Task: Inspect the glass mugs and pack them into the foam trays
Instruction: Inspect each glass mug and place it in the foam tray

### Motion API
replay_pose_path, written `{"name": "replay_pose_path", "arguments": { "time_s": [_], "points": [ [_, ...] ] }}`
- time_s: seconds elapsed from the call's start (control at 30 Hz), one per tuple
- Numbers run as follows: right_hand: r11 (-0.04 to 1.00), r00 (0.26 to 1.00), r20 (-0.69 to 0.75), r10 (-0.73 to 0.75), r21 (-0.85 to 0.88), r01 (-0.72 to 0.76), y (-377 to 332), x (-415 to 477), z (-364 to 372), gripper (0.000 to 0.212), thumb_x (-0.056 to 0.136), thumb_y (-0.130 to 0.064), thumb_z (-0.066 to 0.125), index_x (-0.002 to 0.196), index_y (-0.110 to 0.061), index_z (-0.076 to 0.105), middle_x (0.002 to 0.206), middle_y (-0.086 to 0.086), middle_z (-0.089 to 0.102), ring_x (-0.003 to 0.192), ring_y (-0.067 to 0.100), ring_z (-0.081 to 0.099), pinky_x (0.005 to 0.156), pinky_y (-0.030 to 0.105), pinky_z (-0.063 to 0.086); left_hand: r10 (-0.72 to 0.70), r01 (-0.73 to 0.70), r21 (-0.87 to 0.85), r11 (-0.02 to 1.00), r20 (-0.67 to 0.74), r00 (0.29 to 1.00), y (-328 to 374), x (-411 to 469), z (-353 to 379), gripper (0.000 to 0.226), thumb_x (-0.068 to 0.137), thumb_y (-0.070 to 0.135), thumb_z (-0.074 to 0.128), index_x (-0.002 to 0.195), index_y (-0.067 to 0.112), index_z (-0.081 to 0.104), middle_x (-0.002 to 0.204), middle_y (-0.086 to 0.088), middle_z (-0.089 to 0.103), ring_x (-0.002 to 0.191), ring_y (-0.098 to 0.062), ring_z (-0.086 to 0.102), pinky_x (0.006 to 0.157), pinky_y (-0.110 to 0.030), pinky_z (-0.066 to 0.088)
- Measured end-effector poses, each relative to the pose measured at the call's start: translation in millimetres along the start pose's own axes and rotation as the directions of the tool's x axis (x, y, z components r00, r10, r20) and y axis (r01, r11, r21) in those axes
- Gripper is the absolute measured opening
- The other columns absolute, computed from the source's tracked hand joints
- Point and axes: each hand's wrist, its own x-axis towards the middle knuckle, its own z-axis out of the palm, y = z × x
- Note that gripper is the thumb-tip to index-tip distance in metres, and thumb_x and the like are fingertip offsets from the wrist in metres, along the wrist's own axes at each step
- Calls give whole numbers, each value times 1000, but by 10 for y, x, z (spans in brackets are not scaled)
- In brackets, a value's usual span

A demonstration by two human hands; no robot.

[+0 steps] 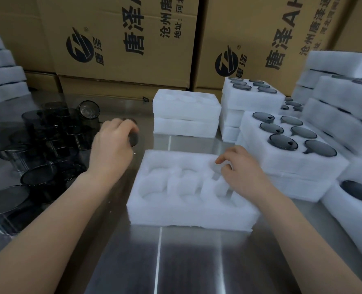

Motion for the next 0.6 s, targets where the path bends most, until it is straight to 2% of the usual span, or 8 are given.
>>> {"name": "replay_pose_path", "arguments": {
  "time_s": [0.1, 0.17, 0.2, 0.27, 0.3, 0.4, 0.5, 0.6],
  "points": [
    [987, 974, -163, -157, 15, 162, -95, -18, -34, 31, 88, 4, 49, 113, -6, 63, 123, 5, 53, 113, 18, 50, 83, 10, 29, 214, -215, -158, 964, -25, 977, 219, 36, -34, 30, 77, -21, 53, 95, 1, 64, 91, -13, 60, 88, -32, 51, 69, -45, 43],
    [956, 949, -281, -143, 208, 206, -221, -45, -41, 30, 92, 1, 51, 115, -15, 63, 117, -3, 59, 109, 11, 53, 89, 5, 33, 334, -336, -223, 915, -46, 941, 362, 21, -44, 30, 77, -22, 53, 95, -1, 64, 90, -13, 60, 85, -29, 50, 71, -40, 43],
    [902, 953, -293, -78, 385, 193, -287, -56, -39, 29, 95, -5, 52, 116, -23, 61, 114, -7, 60, 106, 7, 56, 93, 8, 38, 382, -383, -252, 888, -57, 922, 433, -3, -42, 29, 78, -23, 53, 95, -2, 65, 89, -13, 60, 85, -29, 50, 72, -37, 42],
    [645, 986, -162, 51, 758, 91, -414, -73, -32, 24, 100, -21, 53, 118, -37, 55, 114, -8, 62, 104, 6, 62, 94, 24, 51, 459, -458, -295, 838, -72, 886, 560, -73, -28, 30, 77, -25, 53, 94, -3, 65, 87, -13, 61, 82, -30, 52, 71, -36, 43],
    [509, 996, -55, 75, 861, 9, -450, -76, -28, 23, 99, -31, 53, 119, -42, 52, 116, -5, 63, 104, 10, 65, 89, 30, 55, 493, -491, -314, 812, -78, 866, 619, -108, -16, 31, 77, -26, 54, 95, -3, 66, 88, -13, 61, 82, -31, 54, 70, -37, 45],
    [279, 989, 140, 45, 949, -147, -457, -83, -37, 35, 91, -43, 55, 125, -34, 55, 112, 6, 69, 95, 22, 70, 75, 37, 59, 573, -574, -373, 729, -124, 810, 755, -184, 5, 31, 77, -25, 58, 97, -4, 67, 93, -13, 64, 86, -32, 58, 75, -38, 50],
    [193, 988, 145, 55, 969, -153, -414, -77, -64, 27, 100, -24, 50, 121, -14, 65, 110, 13, 70, 91, 30, 71, 72, 35, 58, 465, -458, -523, 719, -128, 876, 821, -206, 22, 38, 79, -16, 64, 113, 2, 63, 114, -12, 58, 109, -20, 54, 96, -26, 46],
    [82, 987, 142, 78, 986, -148, -399, -84, -74, 22, 99, -15, 51, 108, -11, 71, 102, 13, 74, 92, 34, 72, 71, 36, 59, 208, -61, -697, 715, 128, 970, 833, -226, 39, 68, 81, 9, 75, 139, 23, 42, 144, 4, 37, 136, -6, 36, 112, -28, 35]
  ]
}}
